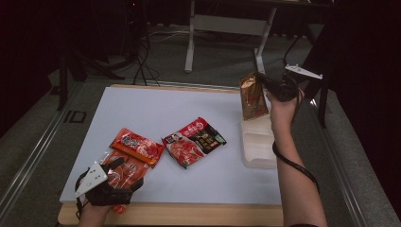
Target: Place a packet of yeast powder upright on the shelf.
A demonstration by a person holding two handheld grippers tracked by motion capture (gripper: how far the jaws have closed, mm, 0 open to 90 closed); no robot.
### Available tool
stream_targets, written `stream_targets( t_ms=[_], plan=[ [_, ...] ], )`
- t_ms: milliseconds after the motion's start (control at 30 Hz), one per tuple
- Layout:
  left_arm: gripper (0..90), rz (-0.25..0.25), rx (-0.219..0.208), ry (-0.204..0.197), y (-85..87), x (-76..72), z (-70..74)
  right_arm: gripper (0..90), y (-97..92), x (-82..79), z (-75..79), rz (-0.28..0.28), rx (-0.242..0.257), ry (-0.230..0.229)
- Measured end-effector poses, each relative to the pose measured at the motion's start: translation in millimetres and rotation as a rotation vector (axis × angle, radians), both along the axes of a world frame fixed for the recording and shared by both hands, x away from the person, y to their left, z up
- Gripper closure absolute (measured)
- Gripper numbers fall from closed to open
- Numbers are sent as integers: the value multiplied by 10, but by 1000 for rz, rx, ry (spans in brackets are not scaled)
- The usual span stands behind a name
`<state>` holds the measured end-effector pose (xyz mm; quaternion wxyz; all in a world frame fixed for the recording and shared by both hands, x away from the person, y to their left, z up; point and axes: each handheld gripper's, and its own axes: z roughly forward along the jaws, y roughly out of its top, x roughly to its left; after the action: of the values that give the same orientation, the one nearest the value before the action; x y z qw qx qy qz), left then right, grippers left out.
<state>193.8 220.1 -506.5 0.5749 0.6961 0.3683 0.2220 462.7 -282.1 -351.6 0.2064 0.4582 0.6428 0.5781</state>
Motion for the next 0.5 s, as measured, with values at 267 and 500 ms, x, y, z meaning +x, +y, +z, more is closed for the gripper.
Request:
stream_targets(
  t_ms=[267, 500],
  plan=[
    [27, -1, -2, 2, -9, -4, -1, 887, -144, 189, -103, -77, 37, 17],
    [27, -5, 4, 1, -11, -10, -2, 887, -217, 316, -239, -115, 62, 18]
  ],
)
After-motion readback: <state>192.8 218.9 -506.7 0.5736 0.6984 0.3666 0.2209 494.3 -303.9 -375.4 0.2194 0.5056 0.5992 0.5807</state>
